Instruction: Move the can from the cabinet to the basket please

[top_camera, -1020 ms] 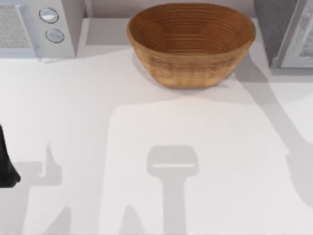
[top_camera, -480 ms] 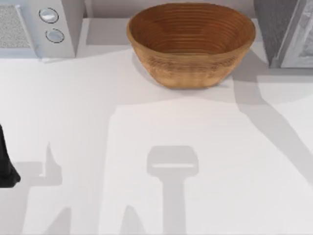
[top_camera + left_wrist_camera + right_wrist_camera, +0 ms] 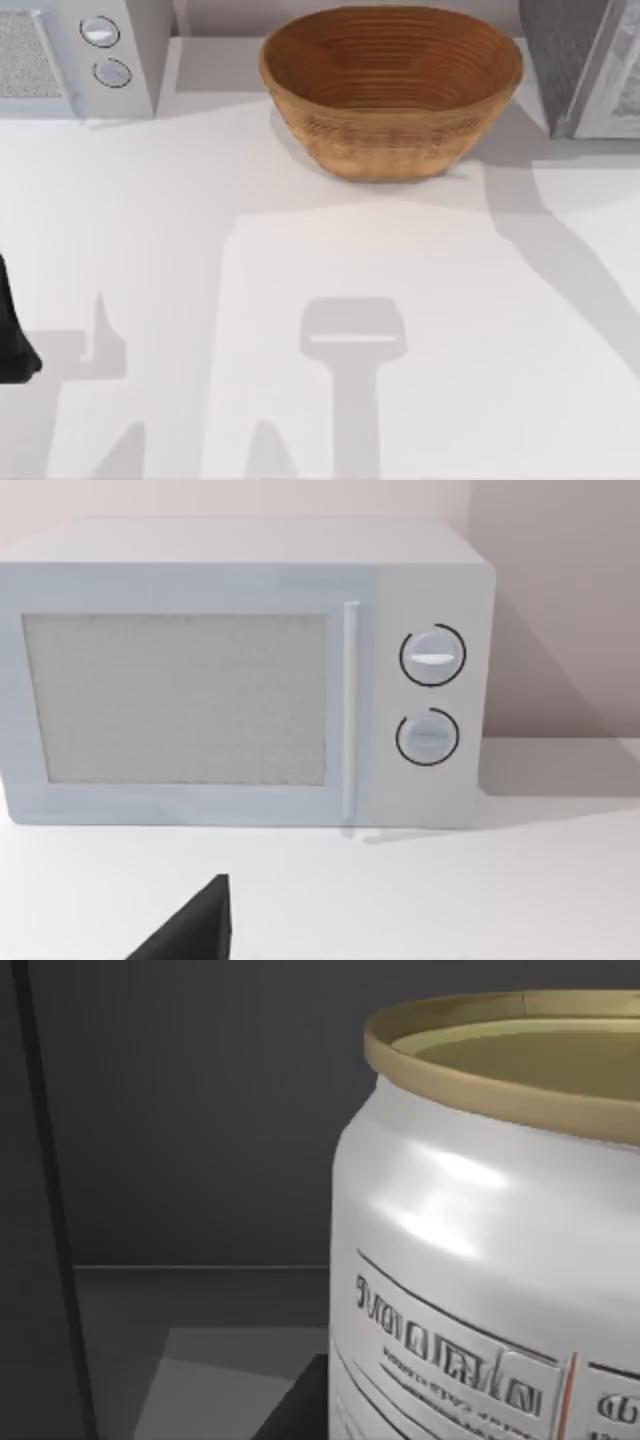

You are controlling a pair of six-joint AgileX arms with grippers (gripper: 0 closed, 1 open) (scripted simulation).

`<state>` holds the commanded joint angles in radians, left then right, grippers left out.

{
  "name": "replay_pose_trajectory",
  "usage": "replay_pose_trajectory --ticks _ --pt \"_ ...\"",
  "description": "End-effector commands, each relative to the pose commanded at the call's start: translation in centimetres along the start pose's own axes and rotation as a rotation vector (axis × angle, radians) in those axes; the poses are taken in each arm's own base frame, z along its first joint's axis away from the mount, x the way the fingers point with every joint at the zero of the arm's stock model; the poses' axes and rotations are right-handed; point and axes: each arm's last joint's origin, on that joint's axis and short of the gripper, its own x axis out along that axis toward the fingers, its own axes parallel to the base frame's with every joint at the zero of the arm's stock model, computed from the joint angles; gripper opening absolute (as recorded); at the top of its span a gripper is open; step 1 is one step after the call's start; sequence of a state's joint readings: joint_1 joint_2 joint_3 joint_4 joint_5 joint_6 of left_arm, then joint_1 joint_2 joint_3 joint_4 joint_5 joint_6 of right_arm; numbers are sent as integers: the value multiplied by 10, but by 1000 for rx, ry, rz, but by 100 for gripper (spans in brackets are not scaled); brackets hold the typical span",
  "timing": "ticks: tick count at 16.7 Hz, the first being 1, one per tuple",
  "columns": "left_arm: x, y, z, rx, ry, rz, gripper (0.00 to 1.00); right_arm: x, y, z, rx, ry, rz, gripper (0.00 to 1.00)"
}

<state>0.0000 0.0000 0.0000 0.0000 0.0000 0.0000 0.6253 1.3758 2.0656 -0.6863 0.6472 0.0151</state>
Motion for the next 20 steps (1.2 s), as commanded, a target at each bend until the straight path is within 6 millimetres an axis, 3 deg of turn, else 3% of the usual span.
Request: replay_pose_trajectory --ticks 4,7,10,16,20 --pt "0 0 0 0 0 0 100 -13 -25 -22 -3 -2 1 0" --pt "0 0 0 0 0 0 100 -25 -48 -63 -17 20 0 0" --pt "0 0 0 0 0 0 100 -39 -71 -128 -33 63 -2 0" --pt "0 0 0 0 0 0 100 -68 -104 -289 -28 127 0 0" --pt "0 0 0 0 0 0 100 -80 -116 -364 -9 78 4 0"
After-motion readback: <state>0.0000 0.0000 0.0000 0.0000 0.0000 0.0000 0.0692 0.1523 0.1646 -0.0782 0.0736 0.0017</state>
